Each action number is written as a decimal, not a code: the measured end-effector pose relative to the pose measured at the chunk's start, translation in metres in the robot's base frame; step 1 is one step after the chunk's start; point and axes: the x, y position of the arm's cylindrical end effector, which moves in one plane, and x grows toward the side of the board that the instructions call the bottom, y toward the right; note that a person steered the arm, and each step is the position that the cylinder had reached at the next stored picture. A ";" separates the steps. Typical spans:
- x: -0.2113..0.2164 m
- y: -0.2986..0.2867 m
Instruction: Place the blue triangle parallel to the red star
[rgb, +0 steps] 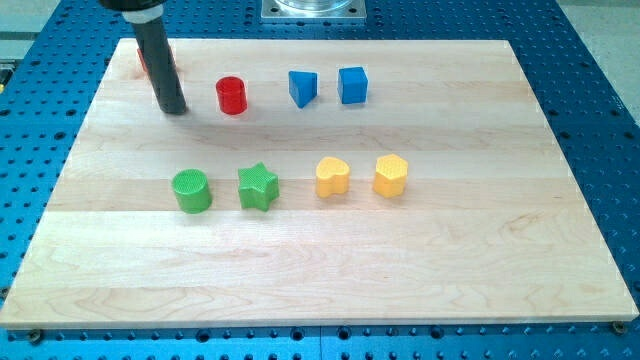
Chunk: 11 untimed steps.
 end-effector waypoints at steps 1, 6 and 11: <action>0.030 0.013; -0.004 0.124; -0.073 0.159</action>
